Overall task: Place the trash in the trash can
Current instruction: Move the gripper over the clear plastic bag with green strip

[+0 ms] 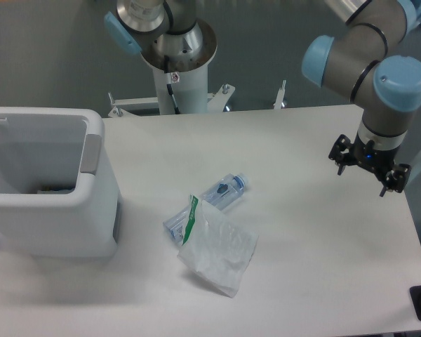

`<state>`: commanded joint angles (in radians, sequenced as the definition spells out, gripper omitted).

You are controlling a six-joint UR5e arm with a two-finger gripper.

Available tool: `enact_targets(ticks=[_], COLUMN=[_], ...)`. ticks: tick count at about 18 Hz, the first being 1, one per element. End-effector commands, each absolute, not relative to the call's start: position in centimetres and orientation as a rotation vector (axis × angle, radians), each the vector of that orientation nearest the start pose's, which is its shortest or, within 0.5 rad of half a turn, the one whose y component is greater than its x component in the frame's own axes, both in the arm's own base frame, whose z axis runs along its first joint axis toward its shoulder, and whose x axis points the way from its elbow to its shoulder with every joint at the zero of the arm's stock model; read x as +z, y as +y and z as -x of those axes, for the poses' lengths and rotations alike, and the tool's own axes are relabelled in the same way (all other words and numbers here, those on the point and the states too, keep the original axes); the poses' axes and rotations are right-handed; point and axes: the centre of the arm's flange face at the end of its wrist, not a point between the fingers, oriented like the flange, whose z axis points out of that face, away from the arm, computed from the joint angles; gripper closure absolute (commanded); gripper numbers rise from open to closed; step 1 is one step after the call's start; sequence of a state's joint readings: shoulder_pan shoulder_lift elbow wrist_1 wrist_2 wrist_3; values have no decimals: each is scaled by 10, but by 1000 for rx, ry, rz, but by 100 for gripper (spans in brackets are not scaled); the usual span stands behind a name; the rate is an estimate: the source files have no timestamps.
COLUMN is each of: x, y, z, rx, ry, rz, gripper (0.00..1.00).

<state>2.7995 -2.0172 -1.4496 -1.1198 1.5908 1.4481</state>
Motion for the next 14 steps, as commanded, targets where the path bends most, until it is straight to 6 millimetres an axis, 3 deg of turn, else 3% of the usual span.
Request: enact_targets(ticks=[6,11,14], x=[320,297,301], y=[362,376,409], z=[566,549,528], rx=[152,167,185], ry=[358,70,-11], rz=[3112,3092,3075], gripper=[0,0,0])
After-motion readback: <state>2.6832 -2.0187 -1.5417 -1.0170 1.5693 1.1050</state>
